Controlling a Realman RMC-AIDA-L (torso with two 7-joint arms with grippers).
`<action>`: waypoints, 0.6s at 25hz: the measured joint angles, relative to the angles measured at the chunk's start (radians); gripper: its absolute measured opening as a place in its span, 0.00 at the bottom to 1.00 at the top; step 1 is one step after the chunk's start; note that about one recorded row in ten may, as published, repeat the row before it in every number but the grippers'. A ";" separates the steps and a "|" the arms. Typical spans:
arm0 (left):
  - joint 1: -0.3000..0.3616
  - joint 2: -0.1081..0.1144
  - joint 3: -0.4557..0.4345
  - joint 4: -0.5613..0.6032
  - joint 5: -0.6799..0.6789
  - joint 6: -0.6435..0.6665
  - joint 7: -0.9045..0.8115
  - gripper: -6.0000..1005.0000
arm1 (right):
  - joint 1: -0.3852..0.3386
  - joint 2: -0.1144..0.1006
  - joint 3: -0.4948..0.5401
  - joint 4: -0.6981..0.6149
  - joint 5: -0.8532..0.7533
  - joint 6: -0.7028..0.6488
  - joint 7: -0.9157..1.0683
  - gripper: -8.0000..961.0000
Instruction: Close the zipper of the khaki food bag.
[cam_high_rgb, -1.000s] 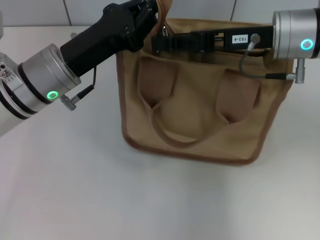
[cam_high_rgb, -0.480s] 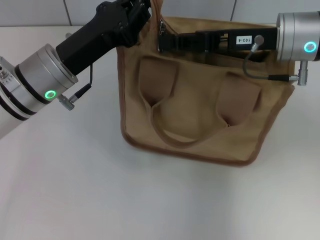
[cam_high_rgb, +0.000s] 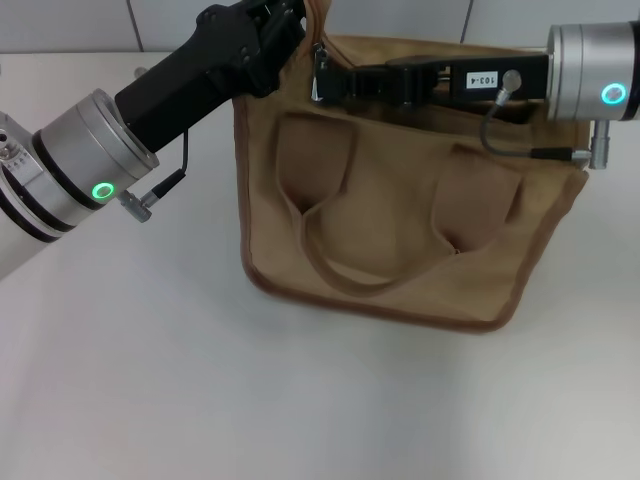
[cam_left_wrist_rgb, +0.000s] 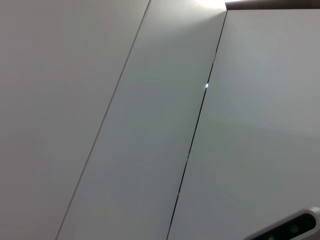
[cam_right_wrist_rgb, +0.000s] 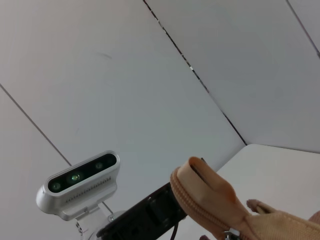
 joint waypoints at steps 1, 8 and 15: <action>0.000 0.000 0.000 0.000 0.000 0.000 0.000 0.08 | 0.000 0.000 0.000 0.000 0.000 0.000 0.000 0.02; 0.000 0.000 -0.005 -0.001 0.001 0.000 0.000 0.08 | -0.009 0.000 0.002 -0.001 0.001 0.007 0.007 0.00; 0.004 0.001 -0.006 0.000 -0.021 -0.003 0.000 0.08 | -0.062 -0.006 0.010 -0.031 0.000 0.005 0.032 0.00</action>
